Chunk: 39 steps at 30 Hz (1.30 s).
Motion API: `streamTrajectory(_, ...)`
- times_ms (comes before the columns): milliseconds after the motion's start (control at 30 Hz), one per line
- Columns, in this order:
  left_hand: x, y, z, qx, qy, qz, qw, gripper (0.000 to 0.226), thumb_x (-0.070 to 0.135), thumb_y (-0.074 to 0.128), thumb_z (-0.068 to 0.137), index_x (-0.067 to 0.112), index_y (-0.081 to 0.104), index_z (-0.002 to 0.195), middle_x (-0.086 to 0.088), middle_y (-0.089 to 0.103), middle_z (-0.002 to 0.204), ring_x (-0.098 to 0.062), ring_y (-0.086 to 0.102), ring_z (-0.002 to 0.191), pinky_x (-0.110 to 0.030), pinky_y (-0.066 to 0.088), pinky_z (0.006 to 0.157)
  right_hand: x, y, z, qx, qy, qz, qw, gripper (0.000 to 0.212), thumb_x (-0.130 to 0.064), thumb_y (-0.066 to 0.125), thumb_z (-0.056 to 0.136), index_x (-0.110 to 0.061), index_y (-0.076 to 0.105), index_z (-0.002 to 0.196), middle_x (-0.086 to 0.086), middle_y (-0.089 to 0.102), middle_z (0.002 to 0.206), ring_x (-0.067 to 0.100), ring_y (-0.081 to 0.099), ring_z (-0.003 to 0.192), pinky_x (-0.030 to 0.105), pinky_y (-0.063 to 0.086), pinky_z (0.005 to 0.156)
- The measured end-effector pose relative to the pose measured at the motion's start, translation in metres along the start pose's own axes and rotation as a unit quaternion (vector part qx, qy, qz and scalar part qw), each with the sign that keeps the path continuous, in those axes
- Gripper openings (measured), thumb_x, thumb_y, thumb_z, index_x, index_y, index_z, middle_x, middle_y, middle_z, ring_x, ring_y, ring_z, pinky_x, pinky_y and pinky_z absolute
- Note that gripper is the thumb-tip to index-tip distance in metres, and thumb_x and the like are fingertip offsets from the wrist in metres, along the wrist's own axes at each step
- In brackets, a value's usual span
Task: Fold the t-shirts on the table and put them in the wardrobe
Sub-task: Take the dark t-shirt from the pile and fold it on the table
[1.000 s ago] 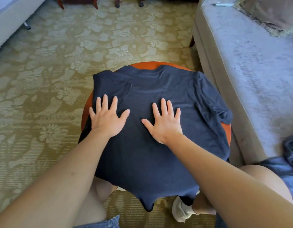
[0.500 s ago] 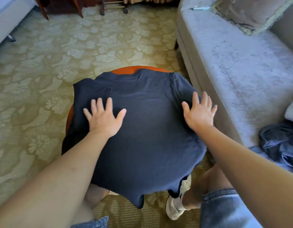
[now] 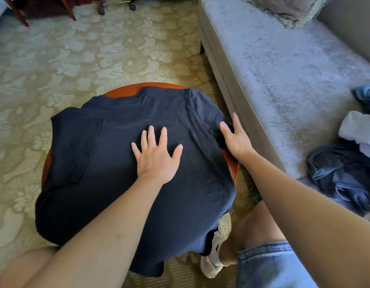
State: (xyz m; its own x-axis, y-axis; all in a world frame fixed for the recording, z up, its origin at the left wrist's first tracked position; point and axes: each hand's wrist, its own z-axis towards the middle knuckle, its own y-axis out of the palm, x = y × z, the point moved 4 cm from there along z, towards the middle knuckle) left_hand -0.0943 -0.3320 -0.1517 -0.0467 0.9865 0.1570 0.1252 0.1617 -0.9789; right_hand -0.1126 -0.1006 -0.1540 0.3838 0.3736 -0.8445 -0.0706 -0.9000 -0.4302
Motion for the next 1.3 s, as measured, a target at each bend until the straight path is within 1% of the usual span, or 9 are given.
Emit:
streamTrajectory(300,0.001,-0.001,0.0,0.01,0.002,-0.002,1.0,0.07,0.063,0.022,0.096,0.029,0.009,0.156,-0.004,-0.005,0.164,-0.023,-0.007,0.15,-0.054,-0.002,0.119,-0.04,-0.004,0.0,0.065,-0.133,-0.126,0.981,0.057,-0.023,0.043,0.102,-0.015,0.021,0.154,0.006,0.026,0.159,0.026,0.031,0.142,0.031,0.027,0.111)
streamTrajectory(467,0.0,-0.004,-0.001,0.018,0.017,-0.032,0.999,0.073,0.065,0.031,0.093,0.03,0.014,0.155,-0.003,-0.002,0.164,-0.023,-0.005,0.15,-0.053,-0.003,0.119,-0.072,0.013,-0.006,0.077,-0.199,-0.333,0.918,0.075,-0.002,0.047,0.087,-0.014,0.017,0.155,0.003,0.015,0.162,0.035,0.052,0.121,0.034,0.043,0.083)
streamTrajectory(600,-0.008,-0.018,-0.008,0.04,0.021,-0.215,0.976,0.069,0.051,0.05,0.093,0.028,0.024,0.153,0.0,0.005,0.163,-0.017,0.002,0.15,-0.049,0.001,0.122,-0.101,0.049,-0.014,0.006,-0.219,-0.469,0.856,0.085,-0.007,0.053,0.088,-0.02,0.004,0.157,0.003,0.001,0.164,0.034,0.057,0.114,0.033,0.044,0.07)
streamTrajectory(700,-0.027,-0.033,-0.014,0.073,0.019,-0.291,0.954,0.067,0.041,0.054,0.094,0.026,0.025,0.153,-0.001,0.007,0.163,-0.018,0.003,0.15,-0.05,0.01,0.121,-0.11,0.089,-0.036,-0.085,-0.26,-0.482,0.832,0.082,-0.018,0.055,0.092,-0.03,0.004,0.156,0.001,0.003,0.164,0.031,0.054,0.121,0.036,0.049,0.082)
streamTrajectory(767,-0.048,-0.043,-0.016,0.103,0.024,-0.228,0.968,0.063,0.041,0.05,0.096,0.024,0.026,0.152,-0.003,0.007,0.163,-0.019,0.003,0.15,-0.052,0.007,0.121,-0.11,0.109,-0.053,-0.129,-0.279,-0.401,0.863,0.076,-0.028,0.055,0.095,-0.03,0.011,0.156,0.0,0.01,0.163,0.027,0.044,0.133,0.038,0.046,0.098)
streamTrajectory(867,-0.089,-0.055,-0.016,0.131,-0.01,-0.146,0.981,0.061,0.04,0.046,0.098,0.023,0.024,0.153,-0.004,0.006,0.163,-0.023,0.003,0.15,-0.055,0.002,0.119,-0.104,0.108,-0.063,-0.035,-0.288,-0.339,0.895,0.061,-0.032,0.052,0.096,-0.021,0.03,0.151,0.003,0.03,0.155,0.028,0.037,0.135,0.043,0.04,0.105)
streamTrajectory(933,-0.118,-0.058,-0.018,0.125,-0.054,-0.093,0.986,0.065,0.044,0.044,0.097,0.023,0.019,0.154,-0.006,0.002,0.163,-0.026,0.0,0.15,-0.056,0.0,0.118,-0.09,0.101,-0.062,0.036,-0.241,-0.396,0.885,0.058,-0.037,0.046,0.099,-0.017,0.03,0.15,0.009,0.024,0.157,0.033,0.027,0.139,0.045,0.032,0.11)
streamTrajectory(1067,-0.158,-0.041,-0.03,0.032,-0.131,-0.014,0.991,0.075,0.062,0.029,0.095,0.025,0.004,0.156,-0.008,-0.011,0.163,-0.03,-0.011,0.149,-0.058,-0.003,0.118,-0.045,0.101,-0.06,-0.021,-0.1,-0.47,0.877,0.074,-0.062,0.026,0.098,-0.02,0.007,0.156,0.009,-0.004,0.163,0.032,-0.003,0.149,0.052,0.007,0.119)
streamTrajectory(1300,-0.149,-0.024,-0.024,0.0,-0.128,0.023,0.991,0.075,0.068,0.015,0.094,0.028,0.003,0.156,-0.009,-0.006,0.164,-0.032,-0.009,0.149,-0.059,-0.005,0.117,-0.028,0.092,-0.05,0.028,-0.13,-0.484,0.865,0.075,-0.068,0.017,0.094,-0.024,0.014,0.155,0.005,0.0,0.164,0.028,-0.002,0.15,0.052,0.006,0.12)
